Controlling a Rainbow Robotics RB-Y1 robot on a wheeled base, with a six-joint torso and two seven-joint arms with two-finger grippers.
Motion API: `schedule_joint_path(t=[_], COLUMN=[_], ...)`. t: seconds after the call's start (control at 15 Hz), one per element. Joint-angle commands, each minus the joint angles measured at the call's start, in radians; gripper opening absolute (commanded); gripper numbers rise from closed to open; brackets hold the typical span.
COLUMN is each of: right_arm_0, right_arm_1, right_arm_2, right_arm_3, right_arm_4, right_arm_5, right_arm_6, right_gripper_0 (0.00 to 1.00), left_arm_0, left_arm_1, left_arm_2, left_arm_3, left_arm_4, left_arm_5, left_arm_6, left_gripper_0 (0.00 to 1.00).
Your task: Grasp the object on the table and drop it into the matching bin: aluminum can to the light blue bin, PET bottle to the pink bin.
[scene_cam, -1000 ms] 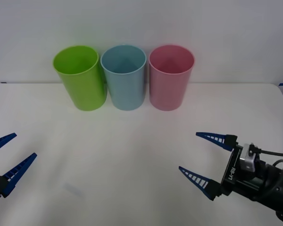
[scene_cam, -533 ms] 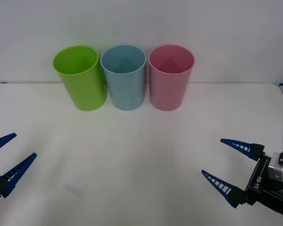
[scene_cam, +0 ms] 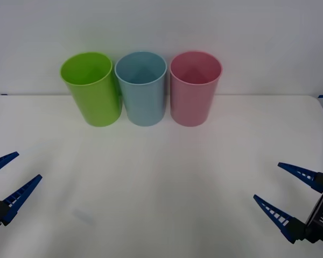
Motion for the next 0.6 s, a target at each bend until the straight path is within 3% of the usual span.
schedule_joint_path(t=[0.07,0.6], right_arm_0=[0.02,0.023], right_arm_1=[0.005,0.042], right_arm_2=[-0.026,-0.049], right_arm_3=[0.0,0.005], right_arm_4=[-0.011,-0.004], right_arm_5=[-0.006,-0.036], right_arm_6=[-0.005,0.0], right_gripper_0=[1.0,1.0], left_arm_0=[0.0,0.0], left_arm_1=[0.0,0.0], left_arm_2=[0.0,0.0], left_arm_3=[0.0,0.0], left_arm_4=[0.0,0.0], left_arm_5=[0.0,0.0], left_arm_6=[0.0,0.0], left_gripper_0=[1.0,1.0])
